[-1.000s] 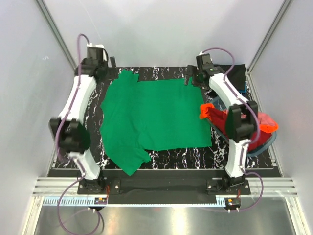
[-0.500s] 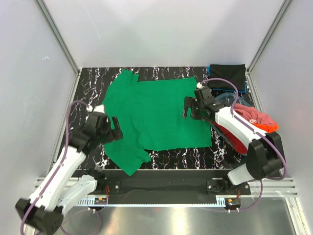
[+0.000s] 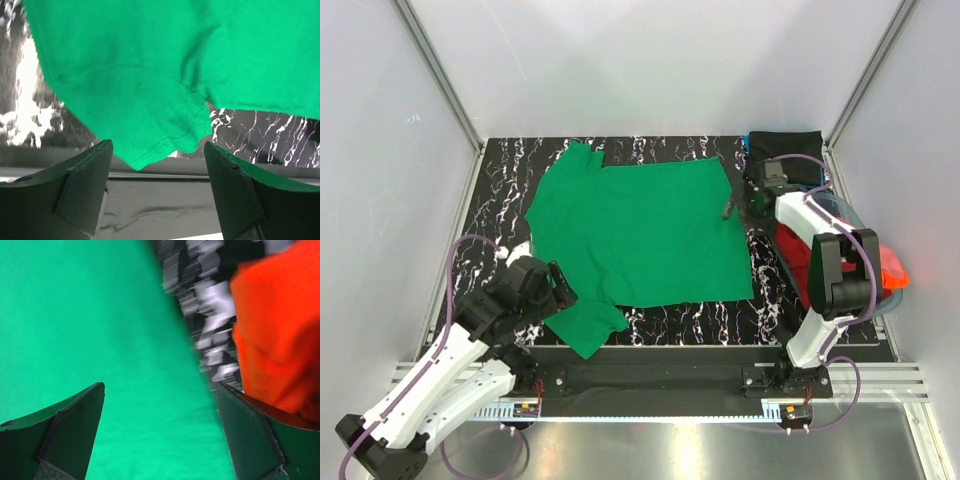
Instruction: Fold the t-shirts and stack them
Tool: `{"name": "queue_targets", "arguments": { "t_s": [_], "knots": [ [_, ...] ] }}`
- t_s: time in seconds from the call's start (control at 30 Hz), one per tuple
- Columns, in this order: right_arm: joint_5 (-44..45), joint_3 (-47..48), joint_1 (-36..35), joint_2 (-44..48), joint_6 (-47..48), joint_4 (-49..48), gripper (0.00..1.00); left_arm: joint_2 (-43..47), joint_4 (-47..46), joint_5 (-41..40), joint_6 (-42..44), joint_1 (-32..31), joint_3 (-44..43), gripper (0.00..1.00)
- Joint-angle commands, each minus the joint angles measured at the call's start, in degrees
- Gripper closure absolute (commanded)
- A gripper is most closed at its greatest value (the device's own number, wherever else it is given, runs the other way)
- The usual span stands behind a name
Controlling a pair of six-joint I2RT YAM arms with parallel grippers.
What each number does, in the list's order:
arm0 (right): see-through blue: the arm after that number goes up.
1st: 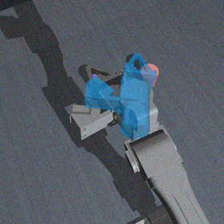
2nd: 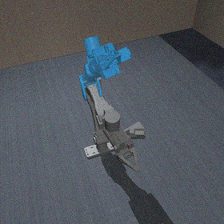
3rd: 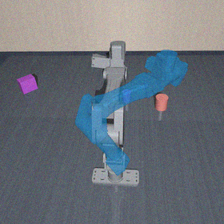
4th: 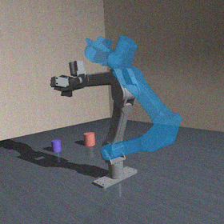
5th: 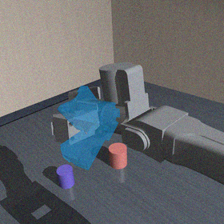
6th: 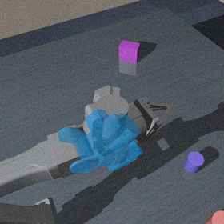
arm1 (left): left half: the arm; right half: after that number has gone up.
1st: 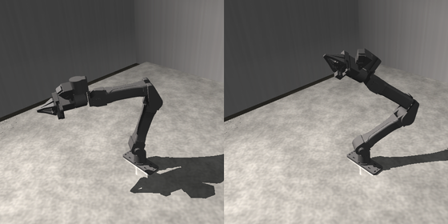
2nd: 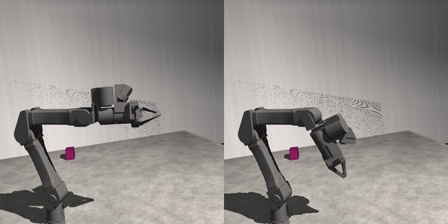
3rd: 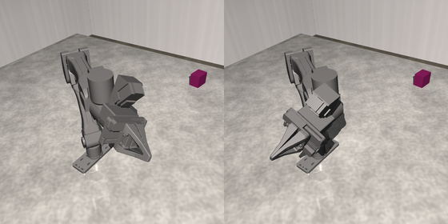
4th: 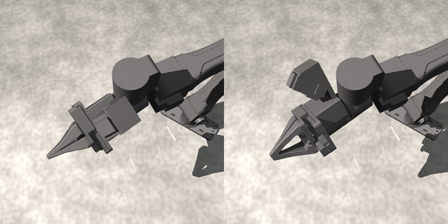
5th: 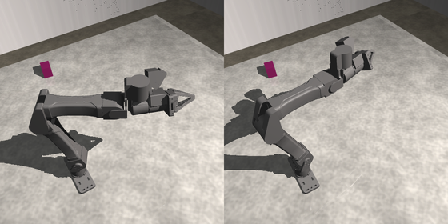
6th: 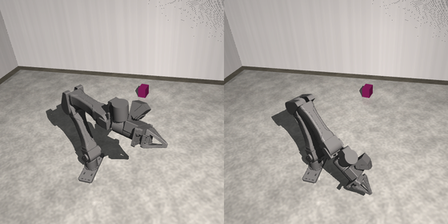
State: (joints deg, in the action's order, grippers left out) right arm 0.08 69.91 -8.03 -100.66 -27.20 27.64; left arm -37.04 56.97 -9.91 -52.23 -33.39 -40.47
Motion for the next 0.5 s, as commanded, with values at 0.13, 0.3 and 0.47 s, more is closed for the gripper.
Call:
{"name": "queue_targets", "arguments": {
  "t_s": [0.13, 0.3, 0.47],
  "knots": [
    [2.04, -0.2, 2.58, 7.84, 1.02, 2.95, 0.0, -0.04, 4.64, -7.22, -13.59, -5.97, 3.64, 0.24],
    [-1.82, -4.77, 2.5, 16.97, -0.83, 3.03, 0.0, -1.81, 6.58, -10.12, -24.31, -15.8, 7.41, 0.29],
    [-4.9, -11.45, 2.32, 25.41, -2.07, 3.39, 0.0, -3.83, 1.93, -10.48, -31.35, -22.76, 11.54, 0.29]
  ]
}}
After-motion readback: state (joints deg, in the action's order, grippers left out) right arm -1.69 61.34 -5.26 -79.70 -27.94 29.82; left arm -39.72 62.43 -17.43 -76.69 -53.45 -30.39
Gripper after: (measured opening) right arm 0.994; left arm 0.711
